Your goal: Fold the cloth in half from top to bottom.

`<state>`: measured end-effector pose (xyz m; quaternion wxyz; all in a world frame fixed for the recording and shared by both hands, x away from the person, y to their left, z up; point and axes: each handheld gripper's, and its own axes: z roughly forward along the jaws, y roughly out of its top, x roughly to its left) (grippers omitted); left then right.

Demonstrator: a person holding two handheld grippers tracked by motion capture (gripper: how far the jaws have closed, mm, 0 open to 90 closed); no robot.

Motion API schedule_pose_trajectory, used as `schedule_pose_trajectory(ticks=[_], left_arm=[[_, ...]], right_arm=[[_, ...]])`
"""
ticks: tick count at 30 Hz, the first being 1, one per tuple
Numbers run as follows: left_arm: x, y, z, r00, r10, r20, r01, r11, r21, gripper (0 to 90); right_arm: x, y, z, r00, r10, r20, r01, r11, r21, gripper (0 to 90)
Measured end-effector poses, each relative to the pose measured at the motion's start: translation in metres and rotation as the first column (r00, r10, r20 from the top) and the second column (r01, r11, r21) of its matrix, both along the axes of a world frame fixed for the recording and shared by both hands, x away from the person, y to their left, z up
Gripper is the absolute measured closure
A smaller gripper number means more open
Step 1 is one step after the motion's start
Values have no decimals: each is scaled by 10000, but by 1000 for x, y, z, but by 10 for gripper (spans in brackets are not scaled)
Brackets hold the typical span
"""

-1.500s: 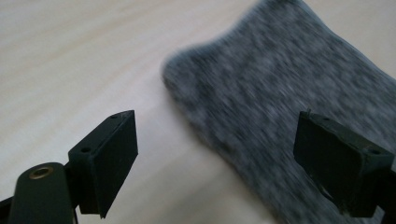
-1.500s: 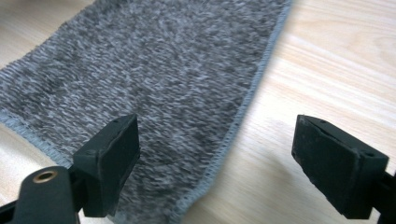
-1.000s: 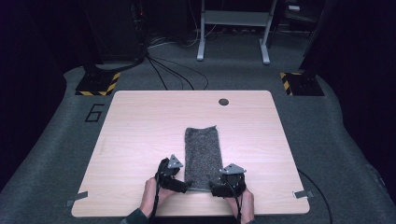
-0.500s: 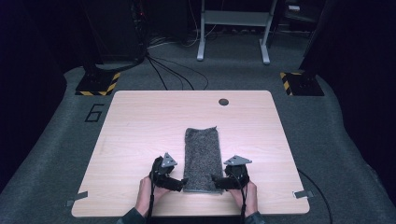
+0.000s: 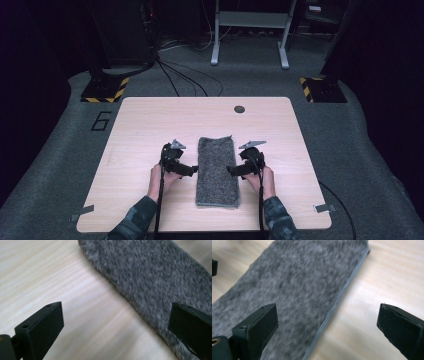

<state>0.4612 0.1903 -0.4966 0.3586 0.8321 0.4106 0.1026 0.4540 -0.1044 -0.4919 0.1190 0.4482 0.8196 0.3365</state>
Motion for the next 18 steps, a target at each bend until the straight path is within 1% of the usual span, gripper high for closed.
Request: schedule_pose_trajectory(ticks=[1, 2, 3, 4, 5, 6, 8, 9, 11, 12, 13, 14, 15, 16, 17, 18], left_arm=[[5, -1, 1, 10000, 19, 1, -19, 10000, 27, 0], [10, -2, 1, 10000, 44, -35, -44, 10000, 29, 1], [14, -3, 1, 10000, 71, -34, -71, 10000, -8, 1], [20, -4, 2, 9999, 164, -45, -164, 9999, -3, 10], [23, -5, 2, 9999, 155, -65, -155, 9999, -4, 18], [29, -6, 1, 9997, 247, -67, -247, 9997, -39, 20], [38, -8, 0, 9994, 318, -115, -318, 9995, 22, 27], [41, -9, 0, 9994, 317, -121, -317, 9995, 51, 33], [50, -11, -2, 9989, 440, -150, -440, 9990, 61, 45], [55, -12, -3, 9989, 443, -159, -444, 9990, -32, 55], [60, -12, -3, 9989, 446, -156, -449, 9988, -182, 76], [64, -14, -3, 9989, 431, -175, -435, 9988, -234, 104], [68, -15, -3, 9989, 432, -206, -437, 9987, -276, 124], [73, -17, -3, 9986, 499, -201, -506, 9981, -355, 136], [75, -19, -3, 9983, 545, -208, -552, 9978, -371, 153], [79, -21, -3, 9976, 590, -357, -605, 9972, -441, 160]], right_arm=[[4, 1, 1, 10000, 4, -20, -4, 10000, 22, 26], [9, 2, 2, 10000, 62, -78, -63, 10000, -71, 25], [14, 3, 2, 9999, 116, -45, -117, 9998, -131, 33], [20, 4, 3, 9998, 111, -149, -112, 9999, -90, 28], [26, 6, 3, 9997, 100, -220, -102, 9999, -108, 32], [30, 7, 4, 9998, 101, -145, -103, 9999, -109, 37], [41, 8, 4, 9997, 164, -194, -164, 9999, 16, 37], [45, 9, 5, 9998, 156, -93, -156, 9998, -98, 40], [54, 11, 4, 9996, 234, -174, -234, 9997, -32, 54], [56, 13, 5, 9999, 130, -34, -130, 9999, -77, 80], [59, 14, 4, 9999, 141, 7, -140, 9998, -142, 94], [64, 16, 3, 9999, 94, 129, -91, 9998, -196, 125], [67, 16, 2, 9998, 37, 218, -33, 9999, -160, 133], [71, 17, 1, 9997, 27, 238, -24, 9999, -99, 141], [75, 18, 0, 9995, -45, 304, 50, 9999, -157, 144], [79, 19, -2, 9997, -62, 228, 66, 9998, -186, 148]])
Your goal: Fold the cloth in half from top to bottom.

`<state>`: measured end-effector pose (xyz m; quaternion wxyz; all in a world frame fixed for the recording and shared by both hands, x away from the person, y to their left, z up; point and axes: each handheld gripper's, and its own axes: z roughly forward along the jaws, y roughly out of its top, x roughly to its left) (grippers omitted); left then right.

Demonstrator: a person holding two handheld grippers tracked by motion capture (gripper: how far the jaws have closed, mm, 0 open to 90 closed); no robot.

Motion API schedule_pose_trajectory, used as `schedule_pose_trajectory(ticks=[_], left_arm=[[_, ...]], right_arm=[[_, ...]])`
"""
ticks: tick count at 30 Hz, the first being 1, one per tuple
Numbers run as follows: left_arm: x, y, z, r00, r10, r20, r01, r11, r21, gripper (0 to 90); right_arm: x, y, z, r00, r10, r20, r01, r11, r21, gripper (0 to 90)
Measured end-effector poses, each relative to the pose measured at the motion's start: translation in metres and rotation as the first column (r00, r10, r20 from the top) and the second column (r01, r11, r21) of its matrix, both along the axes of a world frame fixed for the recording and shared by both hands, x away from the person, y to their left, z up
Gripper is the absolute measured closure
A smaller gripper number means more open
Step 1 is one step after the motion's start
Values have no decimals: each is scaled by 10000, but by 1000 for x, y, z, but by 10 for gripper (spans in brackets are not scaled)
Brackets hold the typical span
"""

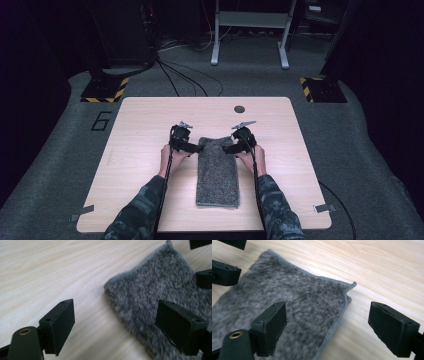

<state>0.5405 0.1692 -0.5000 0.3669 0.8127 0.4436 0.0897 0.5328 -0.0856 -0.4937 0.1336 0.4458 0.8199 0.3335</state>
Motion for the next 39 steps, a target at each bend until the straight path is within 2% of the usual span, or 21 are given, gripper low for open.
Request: schedule_pose_trajectory(ticks=[1, 2, 3, 4, 6, 8, 9, 11, 16, 22, 25, 29, 33, 37, 39], left_arm=[[2, -1, 0, 10000, 21, 79, -21, 10000, -1, 181], [5, -3, 0, 9999, -61, 128, 59, 9999, 160, 205], [8, -5, -1, 9998, -115, 138, 112, 9997, 212, 228], [9, -6, -2, 9999, -105, 113, 103, 9998, 171, 240], [13, -8, -3, 9997, -84, 233, 77, 9995, 299, 268], [16, -10, -5, 9995, 13, 328, -29, 9989, 470, 314], [17, -10, -6, 9996, -13, 294, -1, 9989, 474, 341], [18, -12, -10, 9997, 72, 231, -86, 9980, 619, 402], [19, -14, -12, 9992, -107, 380, 84, 9981, 605, 508], [14, -22, -11, 9975, -184, 683, 101, 9927, 1203, 531], [13, -24, -11, 9975, -273, 649, 193, 9926, 1202, 597], [11, -27, -11, 9969, -280, 732, 194, 9931, 1153, 705], [10, -28, -11, 9978, -321, 580, 262, 9946, 1004, 789], [8, -28, -12, 9978, -246, 610, 193, 9960, 869, 827], [8, -27, -12, 9985, -233, 502, 195, 9969, 757, 836]], right_arm=[[6, 0, -3, 9998, -38, -206, 42, 9998, 182, 164], [8, 0, -4, 9997, -146, -217, 152, 9995, 261, 190], [11, 1, -7, 9996, -290, -70, 291, 9995, 126, 211], [14, 2, -10, 9995, -291, -106, 290, 9996, -22, 234], [19, 2, -13, 9990, -312, -324, 313, 9995, 1, 295], [23, 3, -16, 9984, -498, -268, 493, 9986, -165, 333], [26, 2, -16, 9982, -470, -370, 473, 9989, 67, 362], [28, 3, -16, 9985, -476, -254, 478, 9988, 71, 412], [28, 9, -16, 9998, -201, 6, 201, 9995, -257, 534], [26, 9, -16, 10000, -16, -7, 15, 9997, -233, 638], [26, 8, -16, 10000, 64, -9, -64, 9999, -123, 727], [24, 7, -17, 9999, -14, -142, 17, 9998, 214, 801], [24, 10, -16, 9998, -19, -175, 20, 10000, 64, 823], [22, 12, -16, 9999, -106, -67, 106, 9999, -42, 834], [22, 12, -17, 9999, -96, -48, 96, 10000, -23, 835]])
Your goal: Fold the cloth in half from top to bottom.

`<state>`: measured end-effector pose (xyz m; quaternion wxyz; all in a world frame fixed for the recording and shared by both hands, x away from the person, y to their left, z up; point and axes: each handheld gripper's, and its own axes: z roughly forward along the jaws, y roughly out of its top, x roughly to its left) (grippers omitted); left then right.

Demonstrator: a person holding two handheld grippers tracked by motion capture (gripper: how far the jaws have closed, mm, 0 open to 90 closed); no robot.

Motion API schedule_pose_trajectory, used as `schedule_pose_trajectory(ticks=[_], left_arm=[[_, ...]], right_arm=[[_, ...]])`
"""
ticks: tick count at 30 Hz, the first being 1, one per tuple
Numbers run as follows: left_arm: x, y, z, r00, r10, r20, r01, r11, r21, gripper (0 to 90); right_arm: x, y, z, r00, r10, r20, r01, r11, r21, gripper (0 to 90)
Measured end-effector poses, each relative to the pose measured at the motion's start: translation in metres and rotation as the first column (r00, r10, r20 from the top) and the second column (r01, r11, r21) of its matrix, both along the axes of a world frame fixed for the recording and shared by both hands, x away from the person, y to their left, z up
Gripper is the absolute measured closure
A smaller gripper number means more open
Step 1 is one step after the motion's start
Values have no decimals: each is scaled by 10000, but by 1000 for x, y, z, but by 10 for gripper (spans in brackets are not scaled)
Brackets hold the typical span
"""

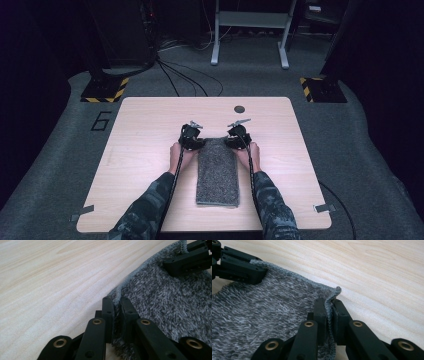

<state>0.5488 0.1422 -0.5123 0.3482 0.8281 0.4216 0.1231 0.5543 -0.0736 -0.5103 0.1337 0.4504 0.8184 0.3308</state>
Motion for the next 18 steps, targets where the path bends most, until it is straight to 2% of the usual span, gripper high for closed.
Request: schedule_pose_trajectory(ticks=[5, 11, 12, 14, 18], left_arm=[[0, 3, 1, 9999, 113, -26, -114, 9995, -286, 845], [-2, 5, 7, 9998, 96, 189, -91, 9996, -279, 847], [-2, 5, 9, 9994, 171, 304, -159, 9991, -387, 847], [-3, 7, 14, 9989, 106, 447, -91, 9994, -331, 848], [-6, 10, 25, 9964, 155, 839, -111, 9985, -534, 848]], right_arm=[[-4, 2, 0, 9996, -92, 248, 94, 9999, -64, 841], [-5, 3, 5, 9988, -50, 492, 51, 10000, -33, 841], [-5, 3, 6, 9986, -63, 528, 64, 10000, -15, 842], [-6, 3, 11, 9980, 22, 639, -22, 10000, 1, 842], [-6, 0, 22, 9964, 127, 835, -151, 9995, 282, 841]])
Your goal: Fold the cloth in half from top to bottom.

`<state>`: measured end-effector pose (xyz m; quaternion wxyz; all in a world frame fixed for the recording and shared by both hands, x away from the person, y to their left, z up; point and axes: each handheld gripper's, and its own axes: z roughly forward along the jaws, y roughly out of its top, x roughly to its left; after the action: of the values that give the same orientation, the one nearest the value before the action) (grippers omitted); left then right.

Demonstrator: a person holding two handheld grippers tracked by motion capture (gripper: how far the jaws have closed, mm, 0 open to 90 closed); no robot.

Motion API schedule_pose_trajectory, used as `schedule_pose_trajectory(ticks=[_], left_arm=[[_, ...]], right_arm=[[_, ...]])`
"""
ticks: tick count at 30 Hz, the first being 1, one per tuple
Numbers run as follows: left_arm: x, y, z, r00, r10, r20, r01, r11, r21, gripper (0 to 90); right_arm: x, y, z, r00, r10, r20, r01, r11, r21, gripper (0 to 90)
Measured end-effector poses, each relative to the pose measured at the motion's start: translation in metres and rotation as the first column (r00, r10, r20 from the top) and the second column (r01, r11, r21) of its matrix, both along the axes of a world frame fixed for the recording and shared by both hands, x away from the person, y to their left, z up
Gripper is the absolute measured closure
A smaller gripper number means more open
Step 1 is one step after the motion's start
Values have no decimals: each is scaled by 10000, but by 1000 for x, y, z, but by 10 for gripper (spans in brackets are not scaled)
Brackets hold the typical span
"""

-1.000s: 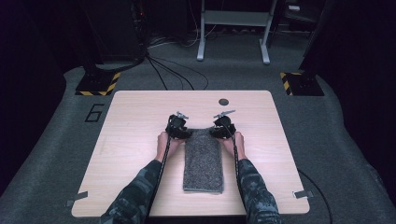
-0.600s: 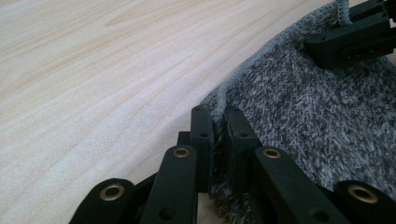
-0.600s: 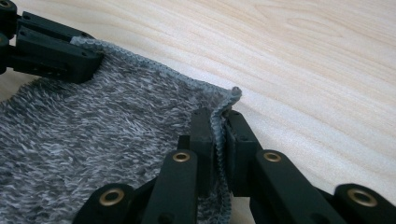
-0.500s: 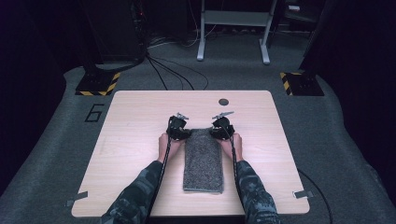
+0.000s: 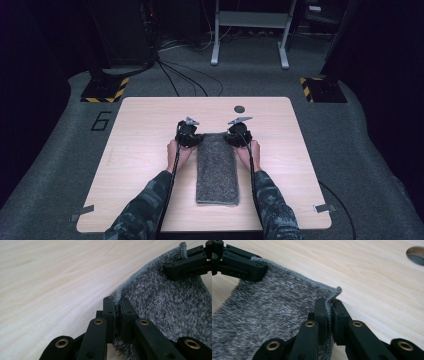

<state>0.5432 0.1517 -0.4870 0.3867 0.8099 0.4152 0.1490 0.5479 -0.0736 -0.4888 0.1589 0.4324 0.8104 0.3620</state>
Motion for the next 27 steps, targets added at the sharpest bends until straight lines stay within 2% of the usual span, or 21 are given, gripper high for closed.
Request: schedule_pose_trajectory(ticks=[3, 5, 10, 11, 15, 18, 20, 21, 23, 27], left_arm=[[-2, 1, 9, 9994, -3, 351, 4, 10000, -26, 849], [-4, 1, 16, 9984, -44, 572, 37, 9999, 114, 849], [-4, 3, 25, 9968, 21, 798, -9, 9999, -153, 850], [-4, 4, 30, 9960, 61, 889, -39, 9997, -251, 851], [-6, 4, 42, 9924, 1, 1230, 12, 9999, -101, 853], [-8, 5, 50, 9900, 19, 1414, 16, 9997, -246, 852], [-9, 7, 58, 9893, -36, 1458, 66, 9998, -202, 853], [-9, 7, 61, 9873, 52, 1590, 2, 9994, -343, 853], [-10, 7, 66, 9855, 3, 1695, 27, 9998, -171, 853], [-13, 9, 74, 9831, -21, 1830, 59, 9998, -203, 853]], right_arm=[[-2, -1, 9, 9997, 69, 226, -70, 10000, 46, 841], [-2, -2, 13, 9991, 166, 379, -168, 9998, 54, 842], [-3, -3, 27, 9990, 134, 428, -146, 9995, 296, 840], [-2, -5, 30, 9977, 250, 636, -270, 9991, 314, 840], [-4, -6, 44, 9964, 282, 802, -321, 9984, 473, 840], [-6, -6, 53, 9943, 310, 1023, -363, 9981, 506, 840], [-8, -7, 59, 9929, 350, 1138, -416, 9976, 560, 839], [-9, -6, 62, 9928, 352, 1141, -422, 9974, 592, 839], [-10, -6, 68, 9898, 454, 1350, -540, 9967, 610, 839], [-13, -6, 77, 9865, 482, 1565, -598, 9957, 705, 838]])
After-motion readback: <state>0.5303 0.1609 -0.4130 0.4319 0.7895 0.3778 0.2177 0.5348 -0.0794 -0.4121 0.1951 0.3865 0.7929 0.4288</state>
